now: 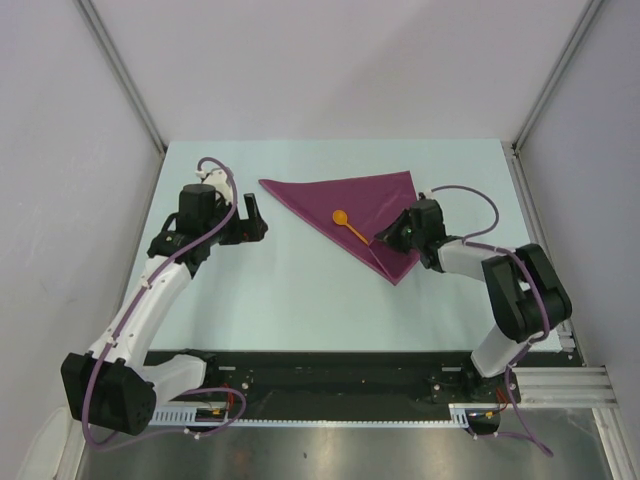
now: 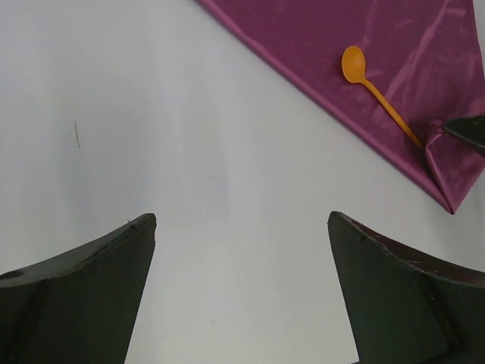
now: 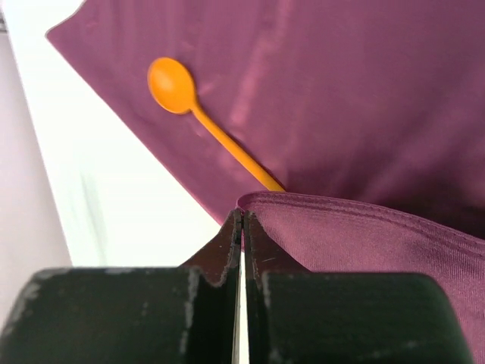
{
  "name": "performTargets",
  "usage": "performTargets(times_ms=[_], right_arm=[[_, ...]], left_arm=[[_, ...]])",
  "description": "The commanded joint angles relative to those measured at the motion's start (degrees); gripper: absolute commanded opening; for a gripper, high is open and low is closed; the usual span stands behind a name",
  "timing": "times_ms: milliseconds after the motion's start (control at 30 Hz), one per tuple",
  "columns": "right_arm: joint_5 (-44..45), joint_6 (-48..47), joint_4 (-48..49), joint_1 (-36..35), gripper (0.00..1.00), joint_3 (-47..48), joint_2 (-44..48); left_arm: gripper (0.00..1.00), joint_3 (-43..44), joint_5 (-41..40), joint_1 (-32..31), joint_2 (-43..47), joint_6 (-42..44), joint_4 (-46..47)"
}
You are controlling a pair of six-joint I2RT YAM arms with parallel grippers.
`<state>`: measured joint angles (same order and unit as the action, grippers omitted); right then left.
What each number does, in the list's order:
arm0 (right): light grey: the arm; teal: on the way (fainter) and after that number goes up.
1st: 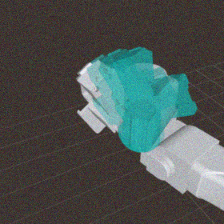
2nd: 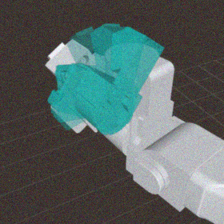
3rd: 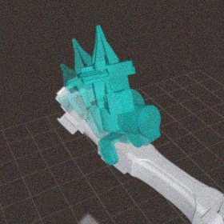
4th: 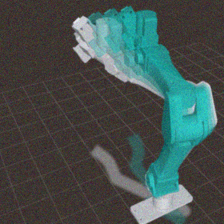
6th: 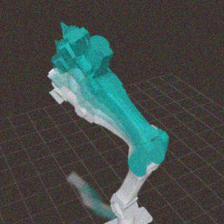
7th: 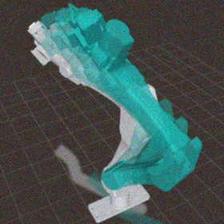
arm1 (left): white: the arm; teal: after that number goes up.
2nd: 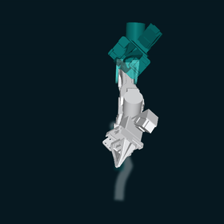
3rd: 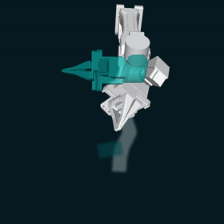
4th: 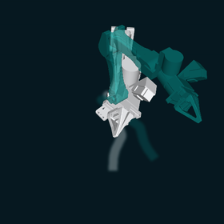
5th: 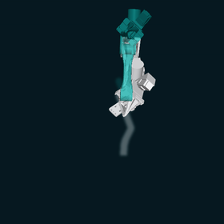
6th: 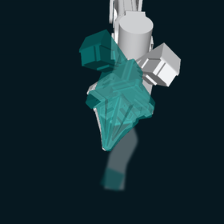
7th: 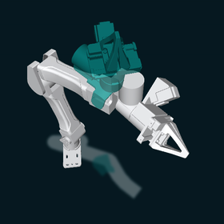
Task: Fold the napkin, place the utensils inside, and roll it up
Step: Fold the napkin
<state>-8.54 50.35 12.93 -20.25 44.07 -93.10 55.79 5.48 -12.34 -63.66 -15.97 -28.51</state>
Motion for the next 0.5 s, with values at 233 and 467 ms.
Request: performTargets(times_ms=[233, 467], right_arm=[[-2.89, 3.71, 11.59, -3.3, 0.0, 9.45, -11.05], [-2.36, 2.56, 10.8, -4.18, 0.0, 14.19, -14.91]], left_arm=[[1.0, -0.24, -0.99, 0.39, -0.24, 0.85, 0.21], [1.0, -0.33, -0.73, 0.47, -0.33, 0.94, 0.3]])
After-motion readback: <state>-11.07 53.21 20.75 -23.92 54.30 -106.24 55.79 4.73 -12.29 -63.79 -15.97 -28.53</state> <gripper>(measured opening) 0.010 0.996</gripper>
